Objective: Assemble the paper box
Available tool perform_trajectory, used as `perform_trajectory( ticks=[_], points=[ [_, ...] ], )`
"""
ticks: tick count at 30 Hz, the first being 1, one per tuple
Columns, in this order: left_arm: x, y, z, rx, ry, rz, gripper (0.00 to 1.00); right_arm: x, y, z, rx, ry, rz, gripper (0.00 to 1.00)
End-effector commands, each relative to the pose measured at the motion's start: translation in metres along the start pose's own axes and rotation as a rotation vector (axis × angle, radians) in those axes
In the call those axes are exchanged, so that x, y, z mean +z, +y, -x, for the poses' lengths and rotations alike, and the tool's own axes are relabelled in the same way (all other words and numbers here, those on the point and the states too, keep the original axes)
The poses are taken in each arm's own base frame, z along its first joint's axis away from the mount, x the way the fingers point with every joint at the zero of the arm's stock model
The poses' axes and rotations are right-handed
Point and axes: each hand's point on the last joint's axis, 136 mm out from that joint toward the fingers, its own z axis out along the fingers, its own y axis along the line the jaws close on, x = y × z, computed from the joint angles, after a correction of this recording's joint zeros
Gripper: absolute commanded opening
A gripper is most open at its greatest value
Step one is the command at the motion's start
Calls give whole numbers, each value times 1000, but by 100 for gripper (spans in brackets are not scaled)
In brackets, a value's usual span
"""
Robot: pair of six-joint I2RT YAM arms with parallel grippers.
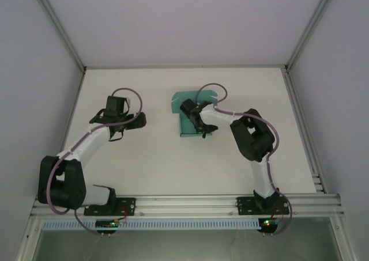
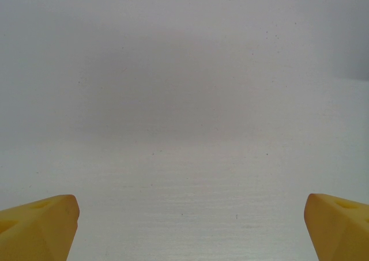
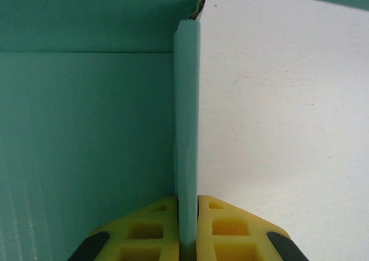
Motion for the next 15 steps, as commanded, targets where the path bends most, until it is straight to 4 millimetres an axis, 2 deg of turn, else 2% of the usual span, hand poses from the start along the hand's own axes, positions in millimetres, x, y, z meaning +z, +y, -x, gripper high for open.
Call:
perform_trajectory(
  ticks=[1,3,7,8,9,10,15],
  points=[
    [-5,-7,1,-1,-1,-44,100,15,0,-41,17,126,20,9],
    [-5,-13,3,10,-1,-73,100,2,6,-32,74,87,101,22],
    [-9,-33,14,52,-15,-167,100,-22,12,-16,175,-9,249,28],
    [-11,-41,17,76,-29,-202,100,-31,14,-10,178,-43,288,36],
    [-13,-50,20,102,-43,-236,99,-40,12,-2,192,-77,308,44],
    [-16,-60,23,134,-60,-276,100,-42,7,-3,200,-102,306,51],
    [-27,-99,36,273,-112,-387,100,-75,-10,20,251,-234,369,65]
  ],
)
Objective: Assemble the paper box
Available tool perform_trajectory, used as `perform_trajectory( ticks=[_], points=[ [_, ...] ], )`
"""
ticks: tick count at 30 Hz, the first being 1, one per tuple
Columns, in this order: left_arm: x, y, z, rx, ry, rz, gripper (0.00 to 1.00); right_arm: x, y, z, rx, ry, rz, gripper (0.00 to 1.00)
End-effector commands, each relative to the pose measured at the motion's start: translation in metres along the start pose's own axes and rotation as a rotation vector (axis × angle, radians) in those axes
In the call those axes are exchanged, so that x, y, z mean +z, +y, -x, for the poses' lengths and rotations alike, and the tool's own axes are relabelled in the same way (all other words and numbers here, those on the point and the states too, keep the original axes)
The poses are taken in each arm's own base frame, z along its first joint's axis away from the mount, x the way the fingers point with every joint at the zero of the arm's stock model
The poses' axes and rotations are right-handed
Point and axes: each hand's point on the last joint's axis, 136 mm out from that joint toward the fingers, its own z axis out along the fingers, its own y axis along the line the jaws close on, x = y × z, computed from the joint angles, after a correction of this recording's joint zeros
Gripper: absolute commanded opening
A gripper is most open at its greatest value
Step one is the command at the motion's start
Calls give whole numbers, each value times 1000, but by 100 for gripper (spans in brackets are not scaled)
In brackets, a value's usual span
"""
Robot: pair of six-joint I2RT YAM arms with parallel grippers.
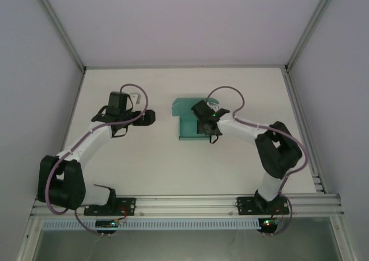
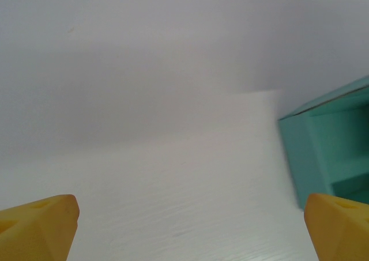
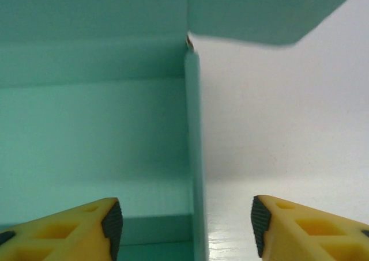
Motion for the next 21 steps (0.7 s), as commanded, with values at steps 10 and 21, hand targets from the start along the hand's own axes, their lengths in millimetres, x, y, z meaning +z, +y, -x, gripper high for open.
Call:
perform_trajectory(
  ticks=[10,21],
  points=[
    [14,-97,24,490,40,-365,100,-93,-3,79,-434,-400,216,99],
    [67,-113,24,636,184,-302,81,-59,-1,109,-619,-285,424,87]
  ],
)
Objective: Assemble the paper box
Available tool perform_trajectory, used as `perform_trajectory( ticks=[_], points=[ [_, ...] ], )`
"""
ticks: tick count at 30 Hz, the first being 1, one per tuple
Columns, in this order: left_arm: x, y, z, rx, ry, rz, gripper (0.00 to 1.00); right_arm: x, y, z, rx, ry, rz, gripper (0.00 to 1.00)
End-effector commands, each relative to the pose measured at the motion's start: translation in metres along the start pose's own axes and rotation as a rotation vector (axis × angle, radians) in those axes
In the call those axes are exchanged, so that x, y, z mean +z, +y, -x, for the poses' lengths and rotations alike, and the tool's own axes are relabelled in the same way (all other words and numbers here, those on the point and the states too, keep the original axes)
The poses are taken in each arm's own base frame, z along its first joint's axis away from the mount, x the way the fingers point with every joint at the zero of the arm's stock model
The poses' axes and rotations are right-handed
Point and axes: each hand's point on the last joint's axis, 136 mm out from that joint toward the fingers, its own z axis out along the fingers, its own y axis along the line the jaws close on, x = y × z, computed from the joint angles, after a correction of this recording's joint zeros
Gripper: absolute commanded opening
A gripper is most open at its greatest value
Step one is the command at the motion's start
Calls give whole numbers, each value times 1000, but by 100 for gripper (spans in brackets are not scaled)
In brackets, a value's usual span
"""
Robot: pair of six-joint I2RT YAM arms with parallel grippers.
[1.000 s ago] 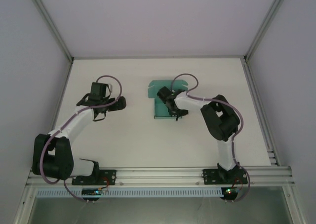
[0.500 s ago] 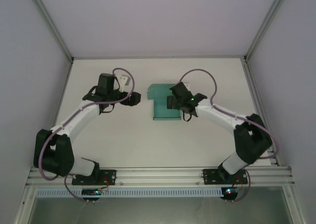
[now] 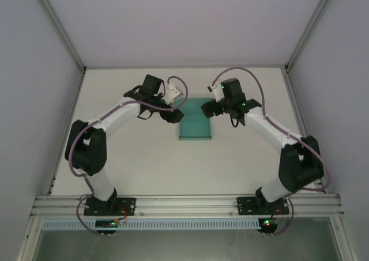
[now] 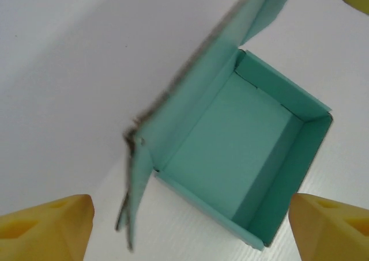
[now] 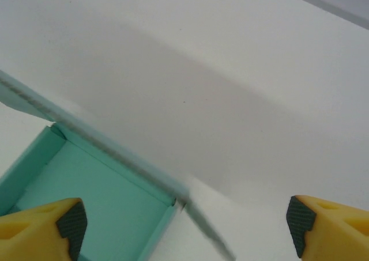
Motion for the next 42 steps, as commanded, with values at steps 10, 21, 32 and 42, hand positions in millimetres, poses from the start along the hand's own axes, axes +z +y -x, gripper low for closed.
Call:
perform_trajectory(
  ticks=[10,21,32,42],
  points=[
    [7,10,5,35,51,21,32,25,7,-11,-30,105,196,47],
    [7,6,27,-25,-7,60,0,18,-1,-3,11,119,80,4],
    [0,14,75,-336,-239,130,1,12,3,49,542,-148,-117,4],
    [32,20,74,-461,-266,139,0,40,10,84,813,-354,-60,3]
  ],
)
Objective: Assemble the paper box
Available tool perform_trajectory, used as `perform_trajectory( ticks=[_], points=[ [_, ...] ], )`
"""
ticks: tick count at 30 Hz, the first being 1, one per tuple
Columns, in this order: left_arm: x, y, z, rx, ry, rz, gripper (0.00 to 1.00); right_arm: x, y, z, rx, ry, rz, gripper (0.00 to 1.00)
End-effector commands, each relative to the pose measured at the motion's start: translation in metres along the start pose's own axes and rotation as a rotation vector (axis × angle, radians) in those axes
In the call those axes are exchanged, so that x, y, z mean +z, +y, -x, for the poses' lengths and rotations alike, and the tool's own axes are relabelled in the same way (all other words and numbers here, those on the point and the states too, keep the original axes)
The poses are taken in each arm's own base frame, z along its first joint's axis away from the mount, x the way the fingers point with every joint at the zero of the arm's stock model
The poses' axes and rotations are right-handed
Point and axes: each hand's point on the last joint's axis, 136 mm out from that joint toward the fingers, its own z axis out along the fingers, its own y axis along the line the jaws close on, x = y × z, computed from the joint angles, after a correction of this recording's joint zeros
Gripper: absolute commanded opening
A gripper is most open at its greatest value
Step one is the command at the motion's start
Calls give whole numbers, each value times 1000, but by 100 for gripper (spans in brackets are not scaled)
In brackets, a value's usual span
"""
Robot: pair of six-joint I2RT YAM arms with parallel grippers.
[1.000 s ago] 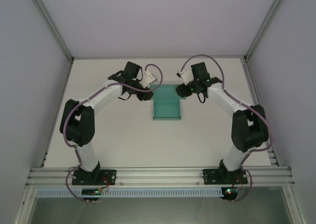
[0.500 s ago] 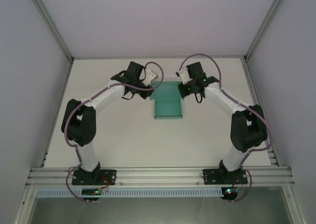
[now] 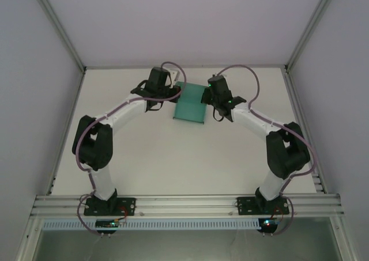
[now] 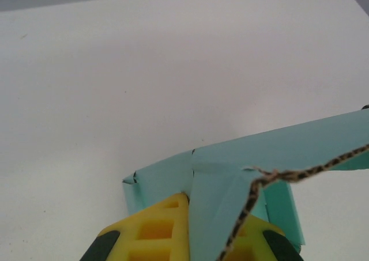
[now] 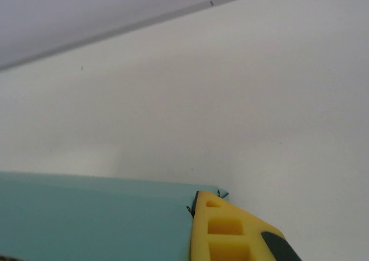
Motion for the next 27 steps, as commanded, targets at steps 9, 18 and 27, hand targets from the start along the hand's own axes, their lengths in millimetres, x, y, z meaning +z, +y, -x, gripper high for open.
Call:
perform_trajectory(
  ticks=[9,18,27],
  points=[
    [44,-10,-58,-87,65,-58,0,29,41,5,127,-149,134,1],
    [44,-8,-102,-150,120,-103,6,24,29,-34,-29,-179,137,0],
    [13,-12,-107,-138,120,-117,42,14,14,-72,-195,-121,102,0]
  ],
)
